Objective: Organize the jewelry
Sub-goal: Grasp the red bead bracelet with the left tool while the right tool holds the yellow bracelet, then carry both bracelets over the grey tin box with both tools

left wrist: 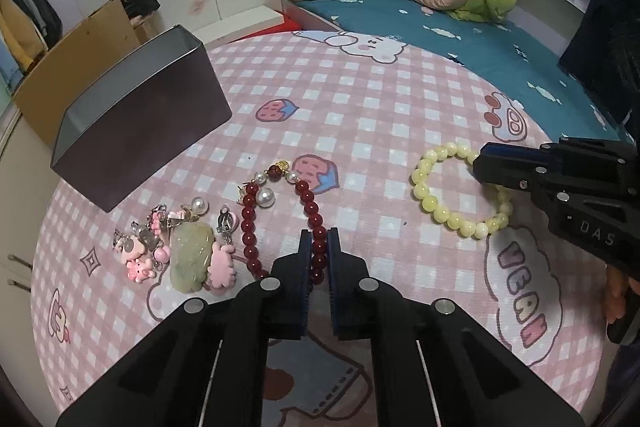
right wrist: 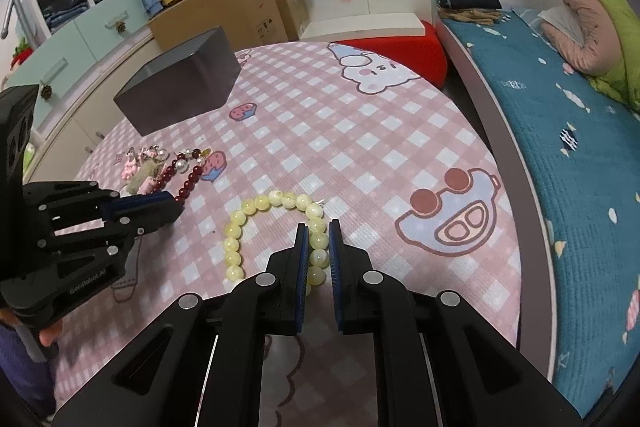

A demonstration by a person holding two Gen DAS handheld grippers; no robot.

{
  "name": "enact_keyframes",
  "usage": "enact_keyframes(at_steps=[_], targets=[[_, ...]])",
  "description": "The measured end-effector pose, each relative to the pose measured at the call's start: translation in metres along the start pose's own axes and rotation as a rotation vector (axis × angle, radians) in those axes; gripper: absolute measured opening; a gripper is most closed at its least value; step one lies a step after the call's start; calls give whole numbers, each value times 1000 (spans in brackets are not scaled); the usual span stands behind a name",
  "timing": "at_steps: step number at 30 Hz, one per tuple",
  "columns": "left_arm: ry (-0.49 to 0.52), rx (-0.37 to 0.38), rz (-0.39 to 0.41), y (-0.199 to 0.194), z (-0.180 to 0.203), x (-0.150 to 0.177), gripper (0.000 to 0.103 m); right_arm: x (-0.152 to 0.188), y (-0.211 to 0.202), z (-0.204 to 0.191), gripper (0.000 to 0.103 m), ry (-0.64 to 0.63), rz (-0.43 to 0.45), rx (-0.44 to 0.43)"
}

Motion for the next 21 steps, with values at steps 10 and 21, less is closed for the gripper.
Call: enact_keyframes(at_steps=[10,21], targets=[[-61,55,79,-29,-12,-4,6,4,0,-10,12,-45,-16,91],[-114,124,188,-81,-40,-21,6,-6,-12,-30,10,-84,46,84]])
Point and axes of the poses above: each gripper's, at about its wrist camera, not at the fingertips, and y roughly the way its jaws point, z to its right, x to its underside, the point moved 5 cm from there along y, roughly the way its jaws point, and after that the axes turned 3 degrees about -x, right-handed, at the moved point
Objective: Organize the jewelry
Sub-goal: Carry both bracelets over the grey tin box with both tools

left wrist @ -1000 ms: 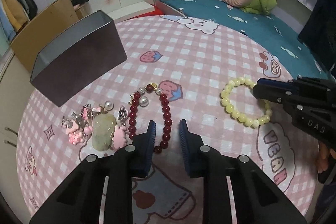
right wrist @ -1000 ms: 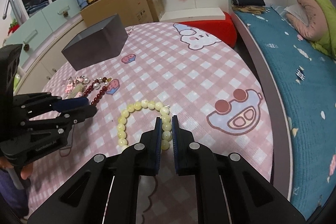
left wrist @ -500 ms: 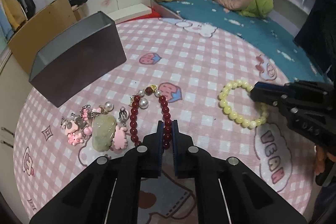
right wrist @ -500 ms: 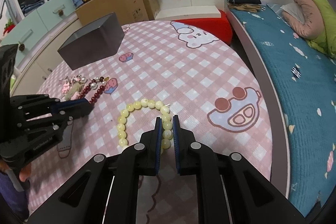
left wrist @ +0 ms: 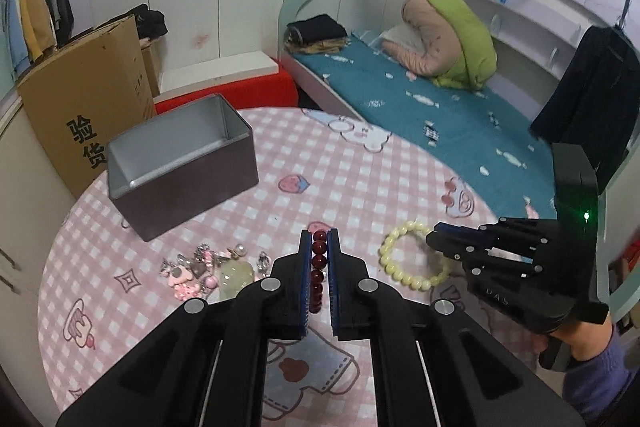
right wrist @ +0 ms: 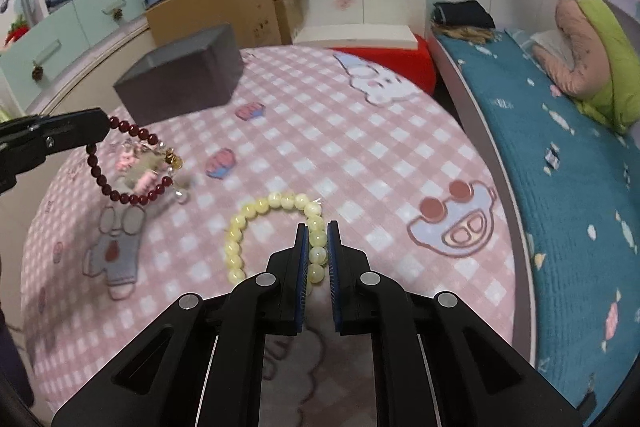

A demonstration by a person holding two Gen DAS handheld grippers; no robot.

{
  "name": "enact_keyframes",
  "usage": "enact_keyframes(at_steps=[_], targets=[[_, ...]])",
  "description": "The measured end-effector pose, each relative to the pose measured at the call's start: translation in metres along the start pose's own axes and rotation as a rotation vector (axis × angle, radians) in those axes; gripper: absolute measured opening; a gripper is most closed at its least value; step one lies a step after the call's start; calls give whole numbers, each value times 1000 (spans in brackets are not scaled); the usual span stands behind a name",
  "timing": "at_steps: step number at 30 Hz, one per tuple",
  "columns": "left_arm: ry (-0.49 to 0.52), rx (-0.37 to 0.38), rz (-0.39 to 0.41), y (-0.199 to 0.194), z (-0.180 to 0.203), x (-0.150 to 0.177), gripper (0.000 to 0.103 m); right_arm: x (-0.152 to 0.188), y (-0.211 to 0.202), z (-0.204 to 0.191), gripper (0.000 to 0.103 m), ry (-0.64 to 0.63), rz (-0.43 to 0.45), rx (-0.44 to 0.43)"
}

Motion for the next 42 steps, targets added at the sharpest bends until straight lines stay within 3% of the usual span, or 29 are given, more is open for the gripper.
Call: enact_keyframes(at_steps=[8,15,21,26,33,42], targets=[[-29,44,56,-35,-15,-17,6,-43,-31,-39,10,-93,80,-13],[-65,27,86,-44,-46,-44,6,-98,-39,-75,10,-135,145,-67],[-124,15,79,-34,-86,-78,6,-154,-21,-112,10,-137,178,-141],[-178,-16,32,-4,-119,-92,6,-188,16,-137,10,-138,169,-147],[-237,-34,-77,56,-153,-81,6,-197,87,-147,10,-110,73,-141],[-268,-35,-162,98,-165,-60,6,-178,131,-139,10,-86,-9,-142]])
Point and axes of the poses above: each gripper's, at about its wrist camera, not at the fingertips, and y roughly the way its jaws point, z to its right, x to its underside, the point moved 5 cm from there along y, roughly the way its jaws point, and after that the axes turned 3 degrees about -x, right-handed, at the moved point
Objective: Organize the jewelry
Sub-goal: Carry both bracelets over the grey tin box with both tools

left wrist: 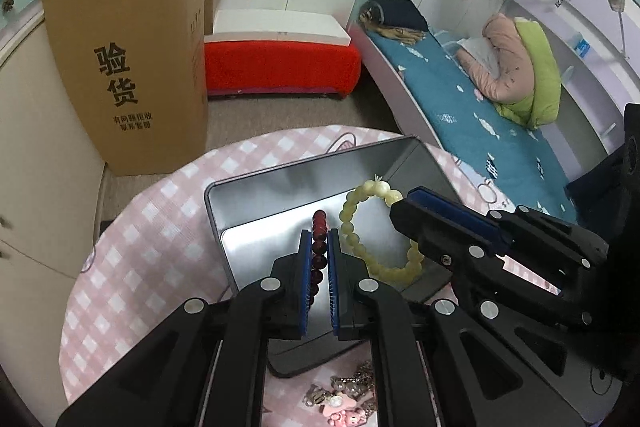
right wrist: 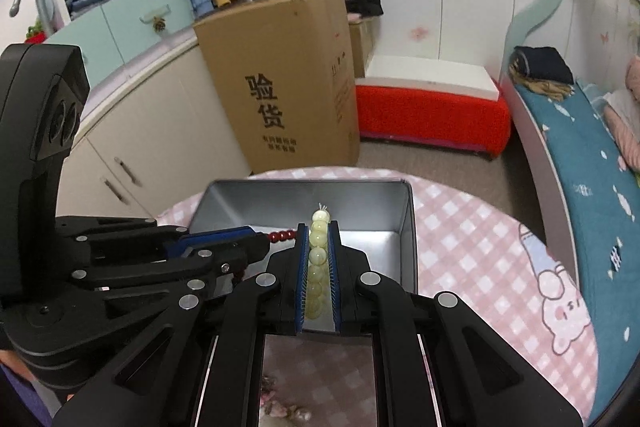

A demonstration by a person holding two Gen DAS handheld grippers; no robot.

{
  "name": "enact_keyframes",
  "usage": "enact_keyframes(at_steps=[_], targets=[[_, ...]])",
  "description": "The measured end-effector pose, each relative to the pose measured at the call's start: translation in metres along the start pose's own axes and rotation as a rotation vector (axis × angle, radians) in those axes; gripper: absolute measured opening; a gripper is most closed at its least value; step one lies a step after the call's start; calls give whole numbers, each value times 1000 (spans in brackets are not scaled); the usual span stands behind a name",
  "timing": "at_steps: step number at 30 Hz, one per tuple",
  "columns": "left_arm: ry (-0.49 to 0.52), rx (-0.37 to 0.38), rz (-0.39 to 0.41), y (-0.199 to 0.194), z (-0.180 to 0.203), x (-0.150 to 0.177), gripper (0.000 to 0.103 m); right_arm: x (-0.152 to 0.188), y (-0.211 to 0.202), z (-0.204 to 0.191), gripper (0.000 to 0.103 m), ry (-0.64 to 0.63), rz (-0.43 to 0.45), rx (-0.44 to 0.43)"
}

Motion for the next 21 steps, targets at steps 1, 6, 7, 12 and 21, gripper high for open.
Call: enact_keyframes(at_steps=[1,6,7,12,21], targets=[[1,1,-4,2,0,1,6,2,1,1,10,1,-3,2],[13,-7,-4,3,7,1,7,7,6,8,11,17,-20,3],[13,-8,-5,3,8,0,7,8,6,10,11,17,-24,4],[21,-29,-7,2,12,2,7,12,3,12,12,29,-24,-2],[8,-46,49,-16,9,1,35,13,-17,16,12,43,-1,3]])
Point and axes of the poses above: each gripper's, at about its wrist camera, not at the fingertips, and y roughly the way its jaws point, z to its right, x to its underside, the point moved 5 cm from there along y, roughly the way its jaws point, and after that the axes turned 3 degrees about -x, right-handed, at the moved point
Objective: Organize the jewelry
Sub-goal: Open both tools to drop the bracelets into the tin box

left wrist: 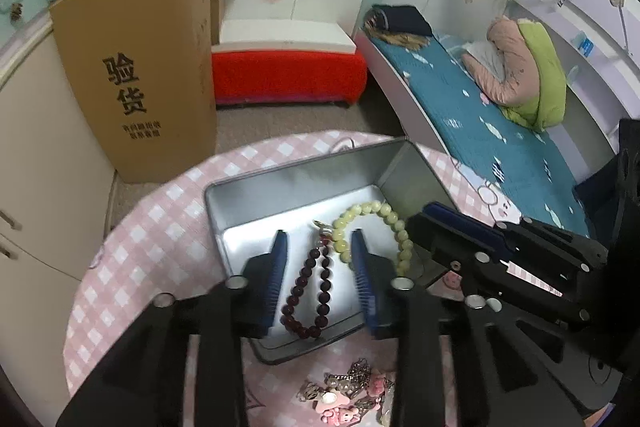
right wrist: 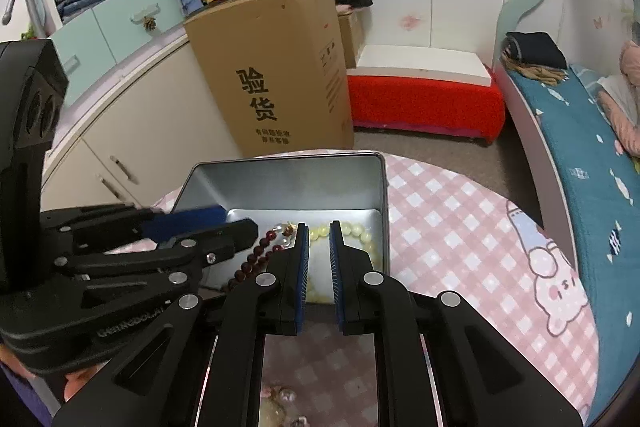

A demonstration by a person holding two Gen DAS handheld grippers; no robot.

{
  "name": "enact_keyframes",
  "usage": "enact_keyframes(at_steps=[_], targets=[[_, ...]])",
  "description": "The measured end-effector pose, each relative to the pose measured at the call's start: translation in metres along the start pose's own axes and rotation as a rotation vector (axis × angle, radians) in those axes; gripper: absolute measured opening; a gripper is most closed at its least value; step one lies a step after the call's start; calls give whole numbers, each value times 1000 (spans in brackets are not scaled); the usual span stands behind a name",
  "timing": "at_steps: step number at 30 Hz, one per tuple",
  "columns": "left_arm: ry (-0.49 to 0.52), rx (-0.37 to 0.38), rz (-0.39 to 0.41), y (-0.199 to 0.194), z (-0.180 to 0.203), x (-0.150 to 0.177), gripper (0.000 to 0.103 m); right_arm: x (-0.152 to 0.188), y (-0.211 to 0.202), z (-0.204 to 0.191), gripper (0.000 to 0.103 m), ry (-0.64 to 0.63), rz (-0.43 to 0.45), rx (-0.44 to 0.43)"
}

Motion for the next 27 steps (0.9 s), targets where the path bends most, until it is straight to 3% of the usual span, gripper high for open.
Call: enact_keyframes(at_steps=[3,7,9,10,18,27], targets=[[-8,9,19,-11,1,1,37,2,-12,0,12,3,19,0],[-5,-22,85,-37,4,12,54,8,-36,-2,17,-15,40,-2],[5,-32,124,-54,7,22,57,14,-52,-1,50,-23,67,18],[2,-41,140,-61,7,27,60,18,-63,-1,59,-34,96,37],[7,-71,216,-92,17,76,60,65,-103,8,59,-74,95,70],[18,-103,188,-87,15,111,60,120,-89,23,59,-67,-7,93]])
Point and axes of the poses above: each gripper's, at about its wrist camera, not at the fingertips, and y roughly the way its jaws point, z to its right, x to its underside, the point moved 5 cm from there along y, roughly the way its jaws point, and after that the axes turned 3 degrees about -x, right-handed, at the moved point
